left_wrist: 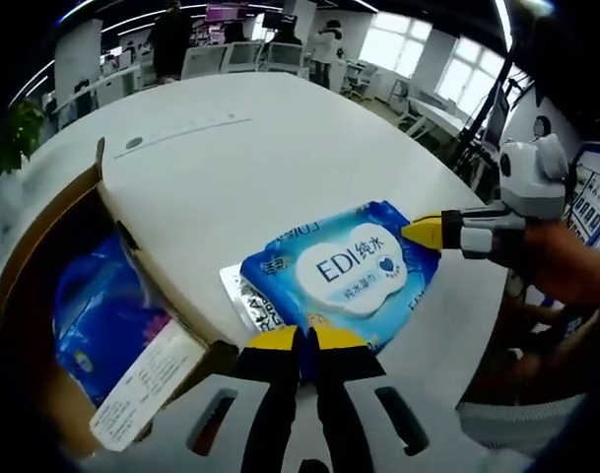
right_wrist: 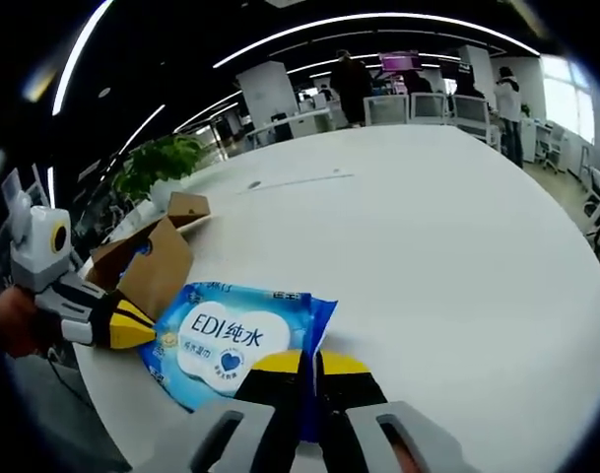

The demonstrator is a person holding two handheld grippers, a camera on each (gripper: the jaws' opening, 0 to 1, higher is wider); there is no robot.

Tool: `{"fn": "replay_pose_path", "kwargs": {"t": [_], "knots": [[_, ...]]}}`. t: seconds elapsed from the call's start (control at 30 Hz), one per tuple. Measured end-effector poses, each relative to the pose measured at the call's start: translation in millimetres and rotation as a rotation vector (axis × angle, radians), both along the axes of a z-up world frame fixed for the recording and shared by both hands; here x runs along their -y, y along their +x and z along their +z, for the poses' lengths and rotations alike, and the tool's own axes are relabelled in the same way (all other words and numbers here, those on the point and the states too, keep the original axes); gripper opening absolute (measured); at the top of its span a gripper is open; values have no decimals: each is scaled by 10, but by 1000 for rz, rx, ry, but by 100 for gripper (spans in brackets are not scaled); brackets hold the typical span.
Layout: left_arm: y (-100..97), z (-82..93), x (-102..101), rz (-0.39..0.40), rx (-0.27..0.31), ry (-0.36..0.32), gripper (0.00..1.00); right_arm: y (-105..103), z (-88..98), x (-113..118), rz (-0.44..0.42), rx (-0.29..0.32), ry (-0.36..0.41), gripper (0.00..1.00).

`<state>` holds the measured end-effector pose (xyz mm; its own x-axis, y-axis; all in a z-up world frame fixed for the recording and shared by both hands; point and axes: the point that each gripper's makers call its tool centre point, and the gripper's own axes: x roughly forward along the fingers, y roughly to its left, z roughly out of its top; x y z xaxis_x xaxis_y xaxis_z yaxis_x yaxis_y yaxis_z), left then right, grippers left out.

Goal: Operate the shoe box by opening the lid, removing the specified soft item, and placing it in the target area until the item is outside and the box remains undamaged.

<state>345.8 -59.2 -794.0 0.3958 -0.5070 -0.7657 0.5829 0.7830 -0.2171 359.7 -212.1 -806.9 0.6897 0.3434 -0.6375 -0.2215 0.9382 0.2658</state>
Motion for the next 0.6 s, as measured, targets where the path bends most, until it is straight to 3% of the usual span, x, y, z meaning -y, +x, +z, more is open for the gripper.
{"fn": "replay_pose_path", "kwargs": {"t": [0.17, 0.6], "knots": [[32, 63, -64, -16, 33, 27, 0, -2, 48, 72, -27, 10, 2, 0], [-58, 172, -106, -9, 54, 16, 0, -109, 209, 272, -98, 50, 22, 0]]}}
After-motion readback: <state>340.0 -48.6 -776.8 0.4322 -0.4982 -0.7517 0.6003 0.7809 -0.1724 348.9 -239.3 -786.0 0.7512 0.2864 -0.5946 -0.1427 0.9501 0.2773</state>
